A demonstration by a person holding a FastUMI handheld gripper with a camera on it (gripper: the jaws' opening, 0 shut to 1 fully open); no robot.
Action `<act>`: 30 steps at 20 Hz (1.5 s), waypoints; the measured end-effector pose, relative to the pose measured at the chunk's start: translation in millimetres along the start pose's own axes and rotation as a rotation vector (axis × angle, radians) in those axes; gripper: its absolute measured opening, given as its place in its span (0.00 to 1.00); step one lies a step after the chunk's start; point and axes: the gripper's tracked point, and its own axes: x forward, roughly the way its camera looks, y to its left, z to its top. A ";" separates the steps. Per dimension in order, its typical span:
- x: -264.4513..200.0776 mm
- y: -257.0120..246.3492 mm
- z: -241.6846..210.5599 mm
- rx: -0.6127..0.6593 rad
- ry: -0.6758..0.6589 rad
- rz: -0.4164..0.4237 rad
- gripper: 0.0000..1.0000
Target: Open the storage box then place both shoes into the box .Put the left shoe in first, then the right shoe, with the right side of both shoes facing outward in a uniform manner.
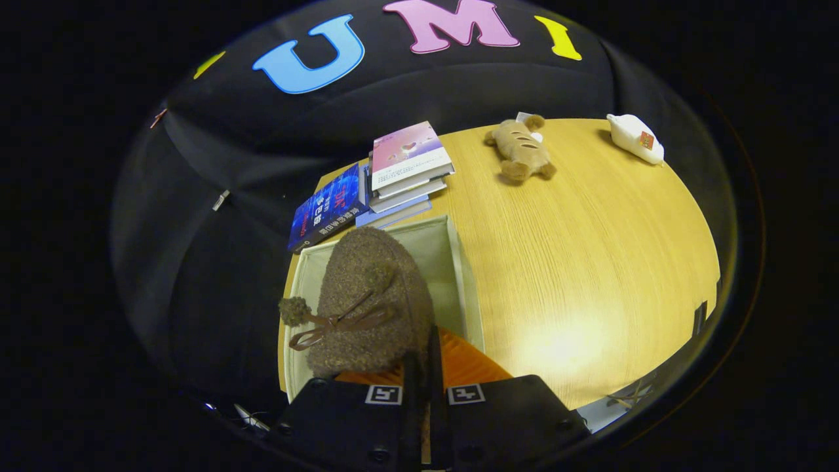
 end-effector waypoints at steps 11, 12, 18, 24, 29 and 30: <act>-45.8 4.5 11.5 -0.131 -0.082 0.057 0.99; -56.3 -3.4 17.1 -0.151 -0.113 0.048 0.99; -124.6 -62.4 67.4 -0.277 -0.331 -0.009 0.99; -205.7 -113.9 134.5 -0.395 -0.603 0.016 0.99; -259.6 -144.1 168.5 -0.517 -0.822 0.046 0.98; -266.9 -149.0 173.8 -0.525 -0.850 0.068 0.98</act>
